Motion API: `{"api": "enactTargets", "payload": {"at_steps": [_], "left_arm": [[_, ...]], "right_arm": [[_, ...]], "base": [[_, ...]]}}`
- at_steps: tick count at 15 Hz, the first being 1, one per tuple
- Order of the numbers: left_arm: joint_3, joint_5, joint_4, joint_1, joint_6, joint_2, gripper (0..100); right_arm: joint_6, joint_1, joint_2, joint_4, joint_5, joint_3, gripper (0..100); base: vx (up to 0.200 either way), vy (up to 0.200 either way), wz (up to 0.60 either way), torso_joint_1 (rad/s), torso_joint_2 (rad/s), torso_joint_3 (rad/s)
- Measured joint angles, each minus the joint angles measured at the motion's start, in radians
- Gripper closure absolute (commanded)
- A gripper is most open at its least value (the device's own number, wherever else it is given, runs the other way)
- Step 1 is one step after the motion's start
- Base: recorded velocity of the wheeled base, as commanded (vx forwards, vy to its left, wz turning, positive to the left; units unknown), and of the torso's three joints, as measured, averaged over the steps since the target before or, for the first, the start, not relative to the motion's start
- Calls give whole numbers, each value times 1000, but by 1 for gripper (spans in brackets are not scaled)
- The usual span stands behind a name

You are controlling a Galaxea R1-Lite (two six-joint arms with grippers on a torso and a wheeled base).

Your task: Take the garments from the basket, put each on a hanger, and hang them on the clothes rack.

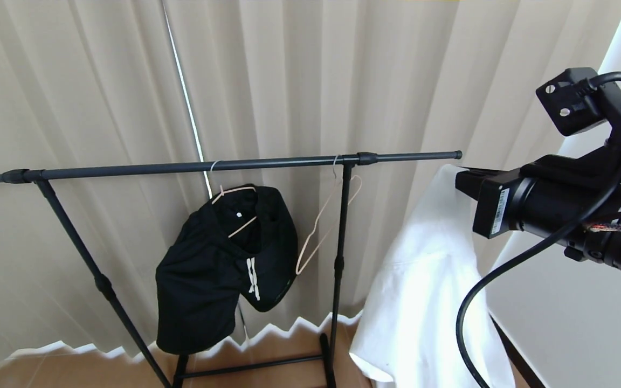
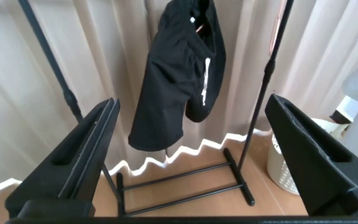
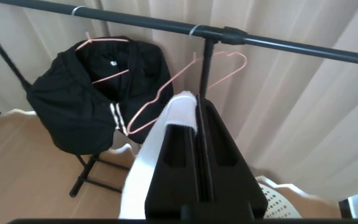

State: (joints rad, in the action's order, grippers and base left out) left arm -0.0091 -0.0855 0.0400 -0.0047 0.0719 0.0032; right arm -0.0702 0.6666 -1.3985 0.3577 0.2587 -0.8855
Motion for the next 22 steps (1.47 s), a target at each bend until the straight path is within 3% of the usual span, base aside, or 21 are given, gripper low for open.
{"api": "enactTargets", "payload": {"at_steps": [7, 10, 11, 13, 14, 15, 18, 20, 21, 22], "left_arm": [[0, 0, -1, 0, 6, 0, 0], [0, -4, 4, 0, 69, 2, 0], [0, -2, 4, 3, 80, 4, 0], [-6, -2, 5, 23, 82, 48, 0], [-27, -4, 2, 41, 72, 111, 0], [-55, -4, 2, 52, 58, 180, 0], [-223, -1, 5, 42, -2, 474, 0], [-387, 24, 47, -34, -58, 682, 0], [-488, 53, 78, -118, -106, 789, 0], [-585, 95, 103, -224, -160, 896, 0]], "right_arm": [[1, -2, -2, 2, 3, 4, 100], [44, -3, -6, -1, 11, 4, 100], [53, -3, -15, -10, 32, -2, 100], [54, -1, -60, -41, 175, -48, 100], [44, 6, -94, -74, 247, -81, 100], [17, 13, -125, -99, 271, -115, 100], [-81, 25, -205, -209, 281, -224, 100], [-206, 26, -247, -351, 300, -330, 100], [-280, 28, -268, -425, 323, -388, 100], [-300, 29, -284, -438, 334, -423, 100]], "base": [[0, 0, 86, 0, 0, 0], [0, 0, 0, 0, 0, 0], [0, 0, 0, 0, 0, 0], [0, 0, 0, 0, 0, 0], [0, 0, 0, 0, 0, 0], [0, 0, 0, 0, 0, 0], [0, 0, 0, 0, 0, 0], [0, 0, 0, 0, 0, 0], [0, 0, 0, 0, 0, 0], [0, 0, 0, 0, 0, 0]]}}
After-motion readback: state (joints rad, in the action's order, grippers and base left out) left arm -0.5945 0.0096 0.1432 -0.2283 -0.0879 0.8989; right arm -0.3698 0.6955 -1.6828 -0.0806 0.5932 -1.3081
